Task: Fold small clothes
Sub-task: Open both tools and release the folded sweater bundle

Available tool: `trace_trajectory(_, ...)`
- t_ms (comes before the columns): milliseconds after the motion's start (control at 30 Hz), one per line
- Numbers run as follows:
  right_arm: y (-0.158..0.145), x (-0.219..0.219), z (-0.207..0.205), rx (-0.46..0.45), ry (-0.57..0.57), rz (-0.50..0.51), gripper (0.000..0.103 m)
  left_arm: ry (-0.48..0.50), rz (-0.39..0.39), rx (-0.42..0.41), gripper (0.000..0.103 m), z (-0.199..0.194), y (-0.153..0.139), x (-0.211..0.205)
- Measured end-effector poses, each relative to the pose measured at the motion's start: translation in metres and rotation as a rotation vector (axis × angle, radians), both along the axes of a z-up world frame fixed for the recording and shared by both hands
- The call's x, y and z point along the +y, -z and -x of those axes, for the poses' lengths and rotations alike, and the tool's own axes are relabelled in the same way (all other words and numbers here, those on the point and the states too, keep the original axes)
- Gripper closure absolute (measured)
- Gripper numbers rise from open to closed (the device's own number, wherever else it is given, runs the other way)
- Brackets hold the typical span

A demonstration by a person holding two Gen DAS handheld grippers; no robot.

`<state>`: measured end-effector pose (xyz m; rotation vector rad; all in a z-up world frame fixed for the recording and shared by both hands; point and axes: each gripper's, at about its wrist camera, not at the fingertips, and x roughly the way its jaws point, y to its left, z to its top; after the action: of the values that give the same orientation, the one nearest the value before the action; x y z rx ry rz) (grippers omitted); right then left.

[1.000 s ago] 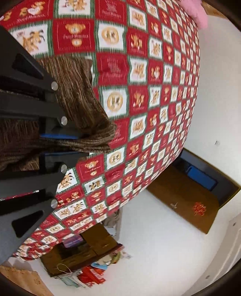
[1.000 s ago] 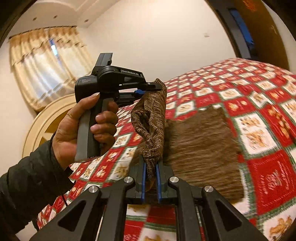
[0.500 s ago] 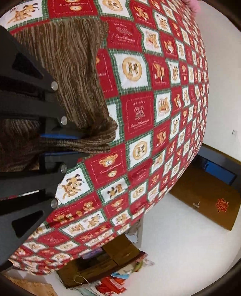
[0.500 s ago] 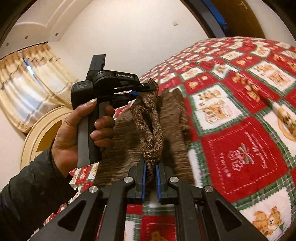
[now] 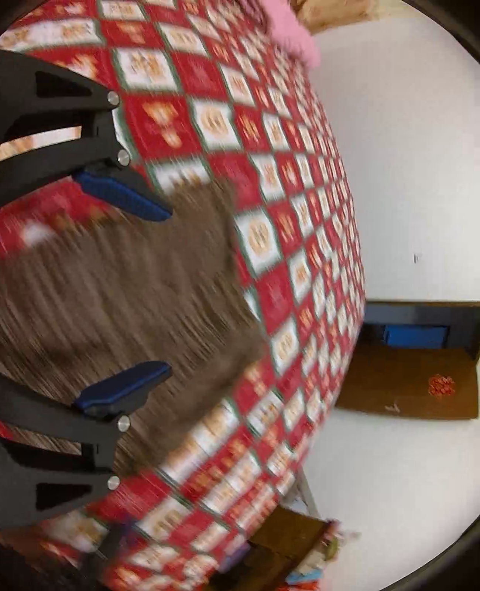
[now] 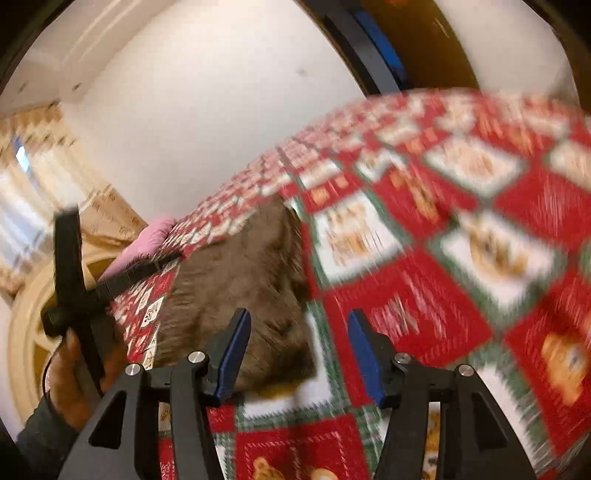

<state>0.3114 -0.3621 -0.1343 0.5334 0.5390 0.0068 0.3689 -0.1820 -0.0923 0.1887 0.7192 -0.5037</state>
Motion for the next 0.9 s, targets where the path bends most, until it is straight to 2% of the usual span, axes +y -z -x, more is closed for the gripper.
trace_trajectory(67,-0.02,0.016,-0.014,-0.03,-0.085,0.055,0.047,-0.034,-0.039,0.037,0.022,-0.001,0.018,0.011)
trace_trajectory(133,-0.033,0.031,-0.036,-0.068,-0.192,0.066,0.047,-0.069,-0.044,0.099,0.022,-0.005,0.033,0.019)
trace_trajectory(200,-0.038,0.044,-0.059,-0.067,-0.265,0.097,0.047,-0.091,-0.045,0.121,0.022,-0.004,0.042,0.024)
trace_trajectory(267,-0.027,0.05,-0.091,0.005,-0.335,0.085,0.047,-0.109,-0.036,0.141,0.019,-0.005,0.053,0.03)
trace_trajectory(300,-0.016,0.05,-0.103,0.063,-0.332,0.09,0.047,-0.113,-0.016,0.146,0.019,-0.003,0.057,0.033)
trace_trajectory(333,0.0,0.047,-0.119,0.16,-0.295,0.118,0.047,-0.118,0.017,0.161,0.018,-0.002,0.06,0.038)
trace_trajectory(367,0.011,0.044,-0.127,0.213,-0.282,0.119,0.052,-0.118,0.036,0.173,0.018,-0.001,0.06,0.042)
trace_trajectory(400,0.014,0.043,-0.129,0.217,-0.285,0.13,0.053,-0.12,0.058,0.183,0.017,0.001,0.059,0.045)
trace_trajectory(467,0.003,0.056,-0.127,0.221,-0.294,0.235,0.053,-0.143,0.11,0.207,0.005,0.007,0.06,0.056)
trace_trajectory(500,-0.003,0.064,-0.127,0.221,-0.3,0.285,0.053,-0.151,0.132,0.218,0.004,0.011,0.063,0.059)
trace_trajectory(600,-0.025,0.094,-0.135,0.16,-0.391,0.375,0.053,-0.172,0.172,0.241,0.003,0.017,0.068,0.064)
trace_trajectory(700,-0.036,0.13,-0.168,0.119,-0.498,0.473,0.053,-0.177,0.15,0.231,0.003,0.022,0.069,0.061)
trace_trajectory(800,-0.024,0.161,-0.219,0.19,-0.516,0.595,0.053,-0.166,0.136,0.225,0.0,0.023,0.071,0.058)
trace_trajectory(900,0.004,0.182,-0.25,0.269,-0.552,0.657,0.054,-0.157,0.133,0.226,0.0,0.023,0.073,0.059)
